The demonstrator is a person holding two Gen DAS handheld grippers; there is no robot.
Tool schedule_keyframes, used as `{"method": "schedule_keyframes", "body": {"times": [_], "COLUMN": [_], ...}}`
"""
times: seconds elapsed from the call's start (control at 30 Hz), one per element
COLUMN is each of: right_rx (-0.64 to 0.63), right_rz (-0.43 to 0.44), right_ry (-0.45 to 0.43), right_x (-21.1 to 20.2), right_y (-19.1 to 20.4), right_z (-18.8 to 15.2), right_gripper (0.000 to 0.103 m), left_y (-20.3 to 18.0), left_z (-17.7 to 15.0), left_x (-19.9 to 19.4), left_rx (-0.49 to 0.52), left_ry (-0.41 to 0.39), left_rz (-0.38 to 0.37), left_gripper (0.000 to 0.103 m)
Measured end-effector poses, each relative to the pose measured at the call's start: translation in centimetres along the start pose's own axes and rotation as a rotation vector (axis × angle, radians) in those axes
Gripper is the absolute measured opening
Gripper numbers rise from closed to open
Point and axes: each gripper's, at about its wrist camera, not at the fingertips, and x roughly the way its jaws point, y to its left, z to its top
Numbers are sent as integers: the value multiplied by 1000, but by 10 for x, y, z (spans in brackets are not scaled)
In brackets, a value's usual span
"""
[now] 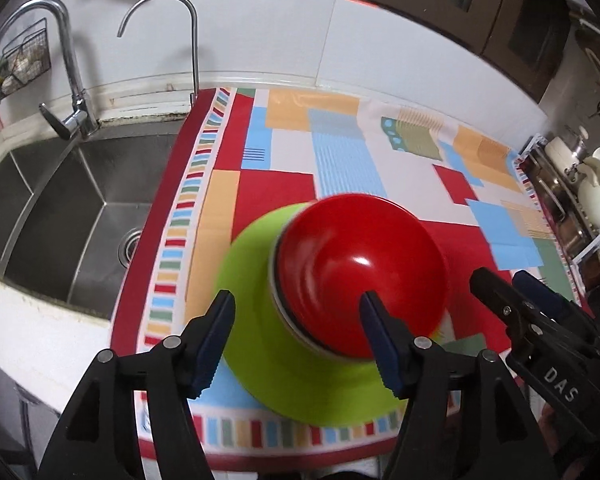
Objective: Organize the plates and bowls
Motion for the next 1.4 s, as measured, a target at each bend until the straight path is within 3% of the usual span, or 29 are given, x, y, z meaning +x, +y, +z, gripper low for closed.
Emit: {"method": "schedule_keyframes", "body": {"times": [0.23, 0.6, 0.73, 0.87, 1.1, 1.4], "right_rx": [-3, -64, -70, -51, -21, 5], "right_rz": [-27, -41, -33, -22, -30, -45], "right_ry": [-36, -132, -155, -172, -197, -238], "right_x": [-32, -104, -130, -155, -186, -213], "right_y": [-27, -51, -57, -66, -77, -86], "right_z": [-26, -85, -105, -123, -144, -165], "right_gripper": [74, 84, 86, 86, 90, 92], "left_y": [-22, -48, -58, -66, -75, -82], "left_z": [-40, -112, -133, -152, -178, -199], "left_x": [-34, -89, -113, -139, -168, -185], "left_rx": [13, 41, 51, 52, 53, 37], "left_ry": [-76, -136, -192, -271, -352, -383], "left_rz": [25, 45, 61, 127, 155, 146], "left_gripper": [80, 89, 95, 100, 103, 103]}}
